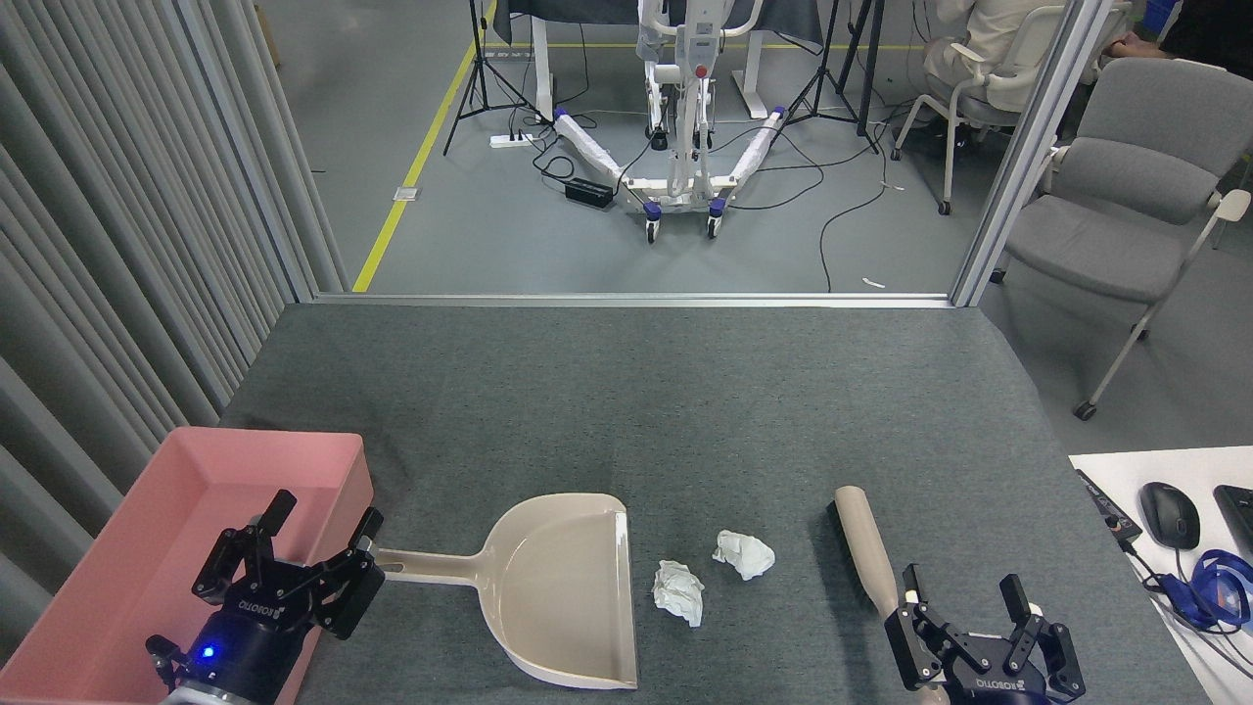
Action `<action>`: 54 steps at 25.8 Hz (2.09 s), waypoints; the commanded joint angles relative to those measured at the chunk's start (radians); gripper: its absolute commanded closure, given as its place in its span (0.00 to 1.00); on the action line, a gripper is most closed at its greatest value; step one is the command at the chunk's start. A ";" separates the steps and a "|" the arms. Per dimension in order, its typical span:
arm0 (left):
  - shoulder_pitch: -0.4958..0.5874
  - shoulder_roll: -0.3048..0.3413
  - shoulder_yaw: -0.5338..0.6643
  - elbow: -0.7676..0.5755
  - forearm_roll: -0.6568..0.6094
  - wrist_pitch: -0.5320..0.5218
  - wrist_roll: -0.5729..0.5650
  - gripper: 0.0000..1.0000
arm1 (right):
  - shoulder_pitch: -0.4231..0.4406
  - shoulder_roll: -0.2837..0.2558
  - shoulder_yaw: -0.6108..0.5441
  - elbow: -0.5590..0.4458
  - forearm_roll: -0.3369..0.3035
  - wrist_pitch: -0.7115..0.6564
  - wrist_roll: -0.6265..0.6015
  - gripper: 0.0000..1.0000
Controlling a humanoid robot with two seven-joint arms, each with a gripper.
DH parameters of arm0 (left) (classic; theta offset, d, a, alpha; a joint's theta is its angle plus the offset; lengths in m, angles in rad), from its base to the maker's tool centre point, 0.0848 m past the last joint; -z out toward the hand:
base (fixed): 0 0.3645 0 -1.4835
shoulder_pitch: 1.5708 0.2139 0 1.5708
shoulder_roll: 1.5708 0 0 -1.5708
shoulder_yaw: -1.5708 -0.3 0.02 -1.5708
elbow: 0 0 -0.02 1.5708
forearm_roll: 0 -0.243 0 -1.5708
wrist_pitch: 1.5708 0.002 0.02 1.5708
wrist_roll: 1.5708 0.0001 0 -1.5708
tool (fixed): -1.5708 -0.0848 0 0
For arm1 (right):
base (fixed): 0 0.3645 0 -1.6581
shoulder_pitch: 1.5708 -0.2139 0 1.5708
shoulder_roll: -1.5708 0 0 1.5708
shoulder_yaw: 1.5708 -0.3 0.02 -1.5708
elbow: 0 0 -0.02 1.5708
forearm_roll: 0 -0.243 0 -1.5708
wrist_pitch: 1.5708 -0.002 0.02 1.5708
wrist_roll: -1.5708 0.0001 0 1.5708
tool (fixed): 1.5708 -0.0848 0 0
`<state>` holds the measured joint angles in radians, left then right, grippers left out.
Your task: Sweep and dump garbage into bin
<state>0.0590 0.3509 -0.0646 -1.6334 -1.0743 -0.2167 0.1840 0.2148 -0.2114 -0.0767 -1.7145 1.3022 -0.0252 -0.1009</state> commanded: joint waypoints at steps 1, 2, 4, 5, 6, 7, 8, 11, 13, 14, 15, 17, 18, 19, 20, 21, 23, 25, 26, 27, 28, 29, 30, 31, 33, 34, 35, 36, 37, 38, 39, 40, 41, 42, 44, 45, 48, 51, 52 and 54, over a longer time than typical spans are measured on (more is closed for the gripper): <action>0.001 -0.001 0.000 0.003 0.001 -0.006 0.003 0.01 | 0.000 0.001 0.000 -0.007 0.011 0.014 0.003 0.03; 0.001 0.000 0.000 0.003 -0.001 -0.006 0.003 0.01 | -0.003 0.001 0.000 -0.008 0.017 0.028 0.009 0.03; 0.002 0.000 0.000 0.003 0.001 -0.006 0.003 0.01 | -0.003 0.001 0.000 -0.010 0.025 0.033 0.012 0.03; 0.002 0.002 0.000 0.003 -0.001 -0.007 0.003 0.01 | -0.003 0.001 0.000 -0.010 0.026 0.030 0.012 0.03; 0.002 0.002 0.000 0.003 0.001 -0.007 0.003 0.01 | -0.005 0.000 0.002 -0.010 0.029 0.028 0.012 0.03; 0.002 0.002 0.002 0.003 0.001 -0.007 0.003 0.01 | -0.005 0.000 0.008 -0.010 0.032 0.028 0.012 0.03; 0.002 0.002 0.000 0.004 -0.001 -0.007 0.003 0.01 | -0.005 0.000 0.012 -0.010 0.034 0.030 0.010 0.03; 0.002 0.000 0.002 0.015 -0.001 -0.007 0.003 0.01 | -0.005 0.000 0.014 -0.010 0.034 0.028 0.012 0.03; 0.002 -0.001 0.000 0.020 -0.001 -0.017 0.005 0.01 | -0.005 0.000 0.014 -0.010 0.034 0.025 0.010 0.03; 0.002 -0.001 0.000 0.020 -0.001 -0.024 0.005 0.01 | -0.005 -0.002 0.014 -0.010 0.034 0.024 0.010 0.03; 0.004 -0.001 0.000 0.017 -0.001 -0.032 0.005 0.01 | -0.003 -0.003 0.014 -0.010 0.034 0.021 0.009 0.03; 0.028 -0.003 0.002 -0.005 0.004 -0.059 0.003 0.01 | -0.003 -0.003 0.014 -0.010 0.034 0.021 0.010 0.03; 0.041 -0.006 0.000 -0.020 0.013 -0.078 -0.001 0.01 | -0.003 -0.003 0.014 -0.010 0.034 0.021 0.010 0.03; 0.047 -0.009 -0.003 -0.031 0.039 -0.093 -0.005 0.01 | -0.003 -0.003 0.014 -0.010 0.034 0.021 0.012 0.03; 0.050 -0.017 -0.011 -0.036 0.079 -0.102 -0.005 0.01 | -0.002 -0.003 0.014 -0.008 0.035 0.021 0.012 0.03; 0.059 -0.027 -0.024 -0.037 0.136 -0.109 -0.006 0.01 | 0.000 -0.002 0.015 -0.008 0.034 0.021 0.017 0.03; 0.078 -0.036 -0.037 -0.048 0.220 -0.115 -0.011 0.01 | 0.005 0.000 0.028 -0.007 0.034 0.022 0.032 0.02; 0.079 -0.040 -0.064 -0.059 0.260 -0.109 -0.011 0.01 | 0.006 0.000 0.046 -0.005 0.034 0.024 0.035 0.02; 0.079 -0.041 -0.078 -0.059 0.274 -0.105 -0.009 0.01 | 0.008 0.000 0.048 -0.005 0.034 0.024 0.033 0.02; 0.079 -0.047 -0.087 -0.056 0.297 -0.104 -0.009 0.01 | 0.009 0.000 0.048 -0.005 0.034 0.024 0.033 0.02; 0.079 -0.055 -0.096 -0.051 0.327 -0.109 -0.011 0.01 | 0.012 0.001 0.049 -0.005 0.034 0.024 0.032 0.02; 0.081 -0.063 -0.107 -0.049 0.359 -0.110 -0.011 0.01 | 0.017 0.001 0.049 -0.004 0.034 0.024 0.032 0.02; 0.082 -0.067 -0.121 -0.049 0.389 -0.110 -0.011 0.01 | 0.021 0.003 0.049 -0.002 0.034 0.024 0.032 0.02; 0.082 -0.070 -0.138 -0.049 0.412 -0.109 -0.011 0.01 | 0.023 0.003 0.049 0.000 0.035 0.022 0.030 0.02; 0.085 -0.078 -0.155 -0.046 0.435 -0.096 -0.012 0.02 | 0.032 0.006 0.058 0.001 0.037 0.022 0.030 0.02; 0.088 -0.090 -0.156 -0.039 0.442 -0.096 -0.014 0.02 | 0.037 0.006 0.067 0.003 0.037 0.022 0.030 0.02; 0.097 -0.104 -0.155 -0.023 0.444 -0.096 -0.015 0.02 | 0.041 0.007 0.071 0.003 0.037 0.024 0.030 0.02; 0.102 -0.112 -0.155 -0.008 0.450 -0.096 -0.015 0.02 | 0.044 0.009 0.071 0.003 0.037 0.024 0.030 0.02; 0.101 -0.113 -0.155 0.006 0.461 -0.095 -0.015 0.03 | 0.049 0.007 0.072 0.006 0.039 0.024 0.029 0.02; 0.101 -0.116 -0.155 0.024 0.482 -0.095 -0.015 0.03 | 0.058 0.007 0.072 0.009 0.039 0.024 0.029 0.02; 0.101 -0.118 -0.155 0.046 0.511 -0.092 -0.015 0.03 | 0.063 0.009 0.074 0.015 0.040 0.024 0.027 0.02; 0.099 -0.118 -0.155 0.067 0.547 -0.082 -0.014 0.03 | 0.066 0.010 0.075 0.021 0.043 0.024 0.027 0.02; 0.096 -0.118 -0.155 0.081 0.576 -0.069 -0.014 0.03 | 0.067 0.012 0.075 0.023 0.043 0.027 0.027 0.02; 0.091 -0.118 -0.155 0.092 0.593 -0.063 -0.015 0.03 | 0.072 0.018 0.075 0.024 0.043 0.027 0.027 0.02; 0.085 -0.119 -0.153 0.102 0.594 -0.058 -0.015 0.02 | 0.083 0.027 0.075 0.036 0.043 0.030 0.026 0.02; 0.078 -0.121 -0.155 0.110 0.594 -0.053 -0.015 0.02 | 0.087 0.027 0.075 0.046 0.043 0.030 0.026 0.02; 0.062 -0.135 -0.158 0.152 0.597 -0.041 -0.014 0.02 | 0.094 0.027 0.075 0.064 0.043 0.028 0.023 0.02; 0.038 -0.155 -0.156 0.204 0.617 -0.052 -0.014 0.02 | 0.098 0.030 0.075 0.073 0.043 0.028 0.021 0.02; 0.032 -0.155 -0.156 0.208 0.634 -0.053 -0.014 0.02 | 0.098 0.037 0.075 0.082 0.043 0.028 0.021 0.02; 0.027 -0.155 -0.156 0.214 0.669 -0.050 -0.015 0.02 | 0.098 0.041 0.074 0.102 0.043 0.028 0.021 0.02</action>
<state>0.0982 0.2014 -0.2207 -1.4407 -0.4452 -0.2643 0.1689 0.3112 -0.1779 -0.0016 -1.6359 1.3450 0.0038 -0.0789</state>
